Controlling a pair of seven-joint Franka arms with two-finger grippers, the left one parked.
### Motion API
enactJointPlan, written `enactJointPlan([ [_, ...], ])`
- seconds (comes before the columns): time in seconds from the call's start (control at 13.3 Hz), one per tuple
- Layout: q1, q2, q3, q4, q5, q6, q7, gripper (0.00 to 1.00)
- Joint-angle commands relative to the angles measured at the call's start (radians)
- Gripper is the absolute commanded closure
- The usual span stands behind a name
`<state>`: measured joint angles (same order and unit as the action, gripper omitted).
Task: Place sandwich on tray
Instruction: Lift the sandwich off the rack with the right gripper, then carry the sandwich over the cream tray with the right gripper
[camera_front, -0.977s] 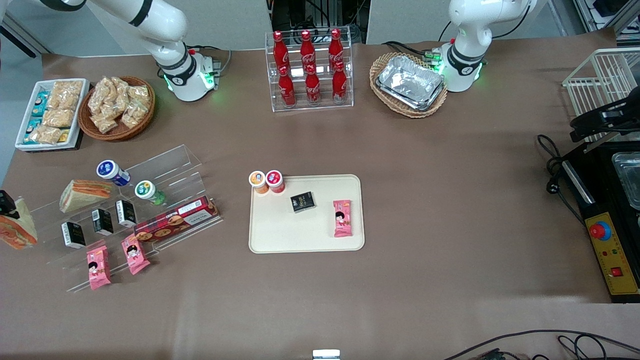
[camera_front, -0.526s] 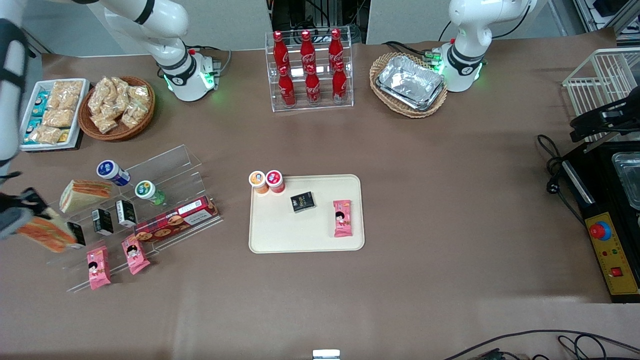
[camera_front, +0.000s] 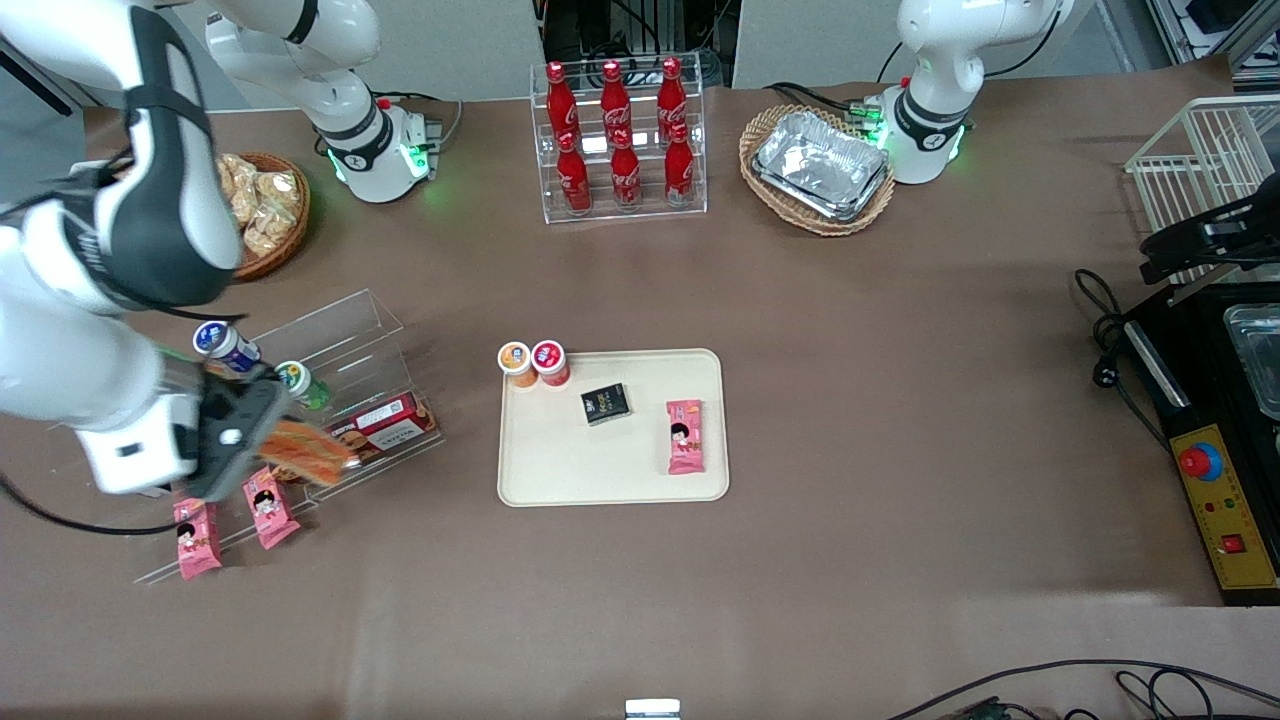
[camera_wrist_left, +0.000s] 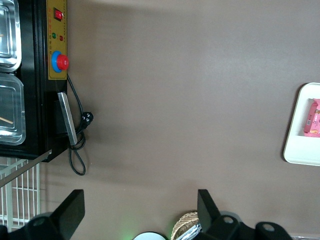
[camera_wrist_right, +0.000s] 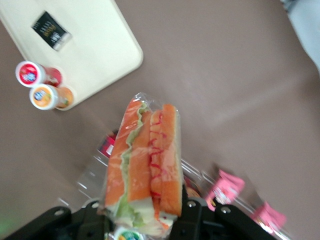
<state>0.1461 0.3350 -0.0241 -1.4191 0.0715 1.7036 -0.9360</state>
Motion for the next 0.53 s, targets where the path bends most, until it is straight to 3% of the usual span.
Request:
enactJointPlan([
  [0.0, 0.108, 0.065, -0.013, 0.012, 0.048, 0.033, 0.017, 0.53],
  [0.45, 0.301, 0.203, -0.014, 0.011, 0.062, 0.230, 0.112, 0.52],
])
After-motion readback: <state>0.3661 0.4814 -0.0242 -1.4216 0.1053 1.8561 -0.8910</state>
